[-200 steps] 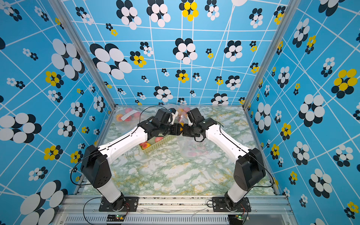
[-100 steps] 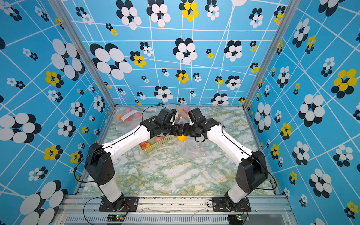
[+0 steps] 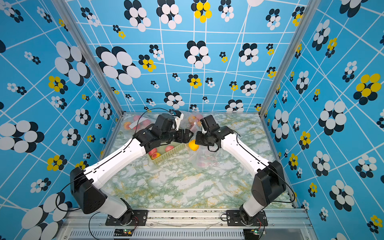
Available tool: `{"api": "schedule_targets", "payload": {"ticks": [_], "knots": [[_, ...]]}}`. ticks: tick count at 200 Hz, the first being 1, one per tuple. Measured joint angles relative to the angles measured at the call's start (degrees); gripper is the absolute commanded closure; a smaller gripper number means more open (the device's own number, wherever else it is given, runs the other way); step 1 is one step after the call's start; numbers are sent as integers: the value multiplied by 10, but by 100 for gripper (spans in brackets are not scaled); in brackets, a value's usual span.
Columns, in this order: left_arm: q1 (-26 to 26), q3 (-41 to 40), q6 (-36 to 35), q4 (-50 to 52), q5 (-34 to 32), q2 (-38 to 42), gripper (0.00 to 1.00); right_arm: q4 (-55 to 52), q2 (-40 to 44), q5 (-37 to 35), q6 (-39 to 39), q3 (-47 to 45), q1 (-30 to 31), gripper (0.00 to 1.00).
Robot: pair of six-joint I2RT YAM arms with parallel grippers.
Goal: Place the peach in a zip-top bag and seal the zipper
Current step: Place the peach in the zipper food storage bag, then pick up the peach from the basket.
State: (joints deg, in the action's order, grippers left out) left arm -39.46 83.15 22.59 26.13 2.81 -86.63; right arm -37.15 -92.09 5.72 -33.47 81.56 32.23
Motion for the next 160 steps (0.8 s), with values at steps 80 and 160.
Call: {"api": "schedule_targets", "payload": {"ticks": [80, 160], "knots": [[68, -6, -79, 120, -129, -35, 16, -14, -3, -6, 0, 4, 0, 100], [174, -37, -98, 200, -110, -126, 17, -16, -3, -7, 0, 7, 0, 100]]}}
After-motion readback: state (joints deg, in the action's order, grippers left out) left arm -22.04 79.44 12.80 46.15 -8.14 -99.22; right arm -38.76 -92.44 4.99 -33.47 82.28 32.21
